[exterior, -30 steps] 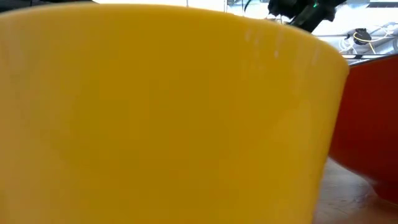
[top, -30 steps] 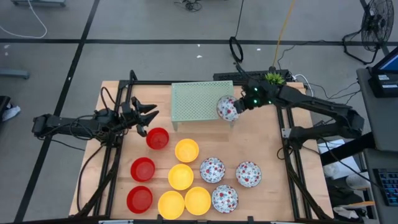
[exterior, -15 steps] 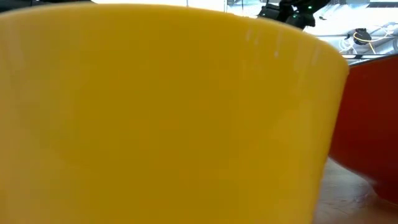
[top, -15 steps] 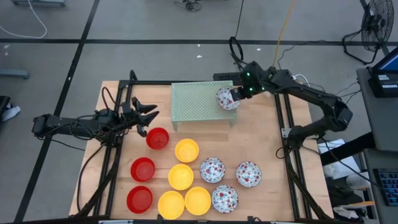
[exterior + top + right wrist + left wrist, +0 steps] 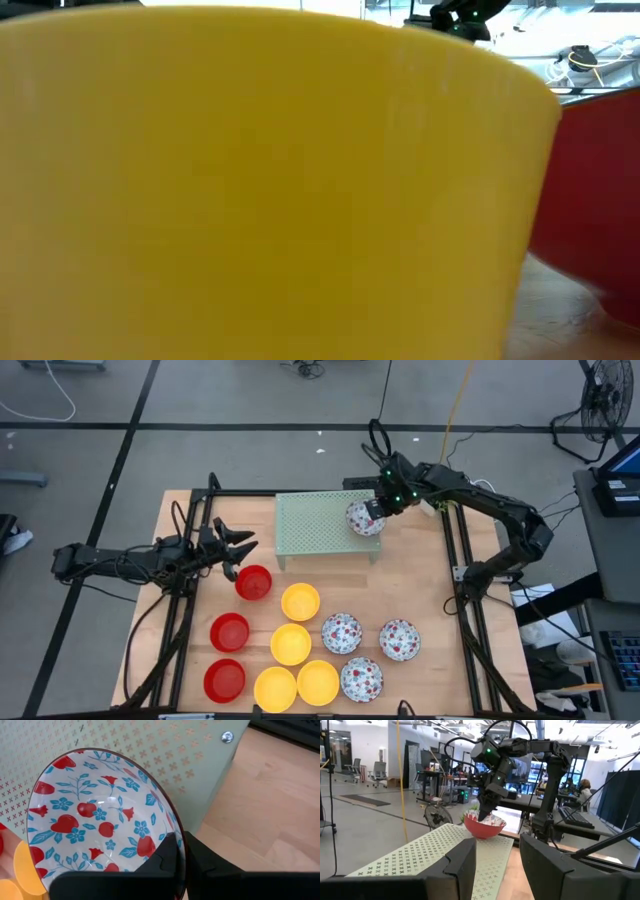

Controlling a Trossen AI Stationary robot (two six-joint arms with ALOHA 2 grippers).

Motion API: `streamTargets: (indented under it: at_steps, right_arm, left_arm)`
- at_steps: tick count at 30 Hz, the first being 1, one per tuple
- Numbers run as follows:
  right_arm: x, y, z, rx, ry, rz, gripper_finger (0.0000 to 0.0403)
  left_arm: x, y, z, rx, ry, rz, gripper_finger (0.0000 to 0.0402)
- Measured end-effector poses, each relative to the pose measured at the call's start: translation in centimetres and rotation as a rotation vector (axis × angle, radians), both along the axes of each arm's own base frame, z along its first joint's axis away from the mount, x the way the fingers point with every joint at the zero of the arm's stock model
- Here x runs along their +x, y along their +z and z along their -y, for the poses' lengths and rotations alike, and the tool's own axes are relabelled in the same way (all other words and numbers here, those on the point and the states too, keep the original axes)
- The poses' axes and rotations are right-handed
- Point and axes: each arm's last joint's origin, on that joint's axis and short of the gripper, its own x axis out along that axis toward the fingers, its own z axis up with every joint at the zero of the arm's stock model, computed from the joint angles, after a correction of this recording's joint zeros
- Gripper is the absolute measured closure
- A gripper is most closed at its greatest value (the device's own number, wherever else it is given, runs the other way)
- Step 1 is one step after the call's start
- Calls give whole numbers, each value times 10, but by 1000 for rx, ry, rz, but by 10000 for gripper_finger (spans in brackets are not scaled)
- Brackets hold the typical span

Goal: Pick & Place Mini bowls
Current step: Put the white patterned bowl on the shelf

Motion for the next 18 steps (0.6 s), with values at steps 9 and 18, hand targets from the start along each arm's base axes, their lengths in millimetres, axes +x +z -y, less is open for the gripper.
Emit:
streamTargets:
  at_steps: [9, 18]
  right_arm:
    - [-1, 0, 1, 4, -19, 3, 397]
    - [8, 2, -3, -20, 24, 47, 395]
  left_arm:
    - [0, -1, 0, 2, 1, -6, 245]
    - [0, -1, 0, 2, 1, -6, 245]
